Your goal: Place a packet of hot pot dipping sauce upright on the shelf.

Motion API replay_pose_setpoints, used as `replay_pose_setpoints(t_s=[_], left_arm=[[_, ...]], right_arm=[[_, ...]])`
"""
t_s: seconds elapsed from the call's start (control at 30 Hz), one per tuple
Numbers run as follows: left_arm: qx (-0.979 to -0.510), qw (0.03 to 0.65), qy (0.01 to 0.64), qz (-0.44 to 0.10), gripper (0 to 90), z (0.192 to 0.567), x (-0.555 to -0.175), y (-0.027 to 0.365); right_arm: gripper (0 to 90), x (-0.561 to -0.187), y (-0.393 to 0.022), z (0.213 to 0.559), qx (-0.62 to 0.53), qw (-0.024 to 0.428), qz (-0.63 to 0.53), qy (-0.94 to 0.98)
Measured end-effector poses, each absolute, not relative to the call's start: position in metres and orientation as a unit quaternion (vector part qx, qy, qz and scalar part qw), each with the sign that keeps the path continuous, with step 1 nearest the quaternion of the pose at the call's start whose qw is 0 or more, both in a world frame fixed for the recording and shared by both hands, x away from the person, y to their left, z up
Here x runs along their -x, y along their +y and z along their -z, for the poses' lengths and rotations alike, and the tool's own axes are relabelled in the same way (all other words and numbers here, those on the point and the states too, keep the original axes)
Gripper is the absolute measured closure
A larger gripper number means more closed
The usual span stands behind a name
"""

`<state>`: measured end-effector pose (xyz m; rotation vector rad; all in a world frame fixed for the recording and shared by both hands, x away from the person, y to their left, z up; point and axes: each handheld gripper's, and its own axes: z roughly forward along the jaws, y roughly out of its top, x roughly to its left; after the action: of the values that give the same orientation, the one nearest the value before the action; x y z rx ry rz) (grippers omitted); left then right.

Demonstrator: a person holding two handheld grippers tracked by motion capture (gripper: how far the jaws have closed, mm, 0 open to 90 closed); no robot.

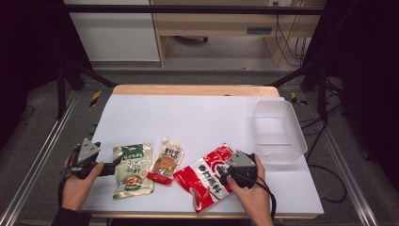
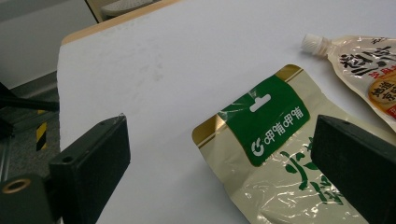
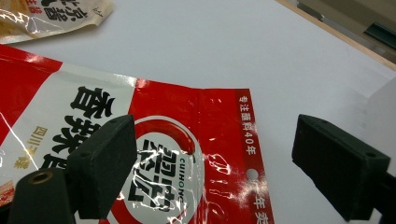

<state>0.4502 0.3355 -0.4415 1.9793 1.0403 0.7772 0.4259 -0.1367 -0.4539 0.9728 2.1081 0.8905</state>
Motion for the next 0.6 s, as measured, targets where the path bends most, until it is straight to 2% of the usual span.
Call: replay_pose_setpoints(t_s=[0.6], left_arm=[[-0.783,0.365,0.412,-0.289,5.0,0.45,-0.464,0.346]], right_arm=[[12.4,-0.421,-0.143,0.451,-0.389,0.32,-0.35,0.79]])
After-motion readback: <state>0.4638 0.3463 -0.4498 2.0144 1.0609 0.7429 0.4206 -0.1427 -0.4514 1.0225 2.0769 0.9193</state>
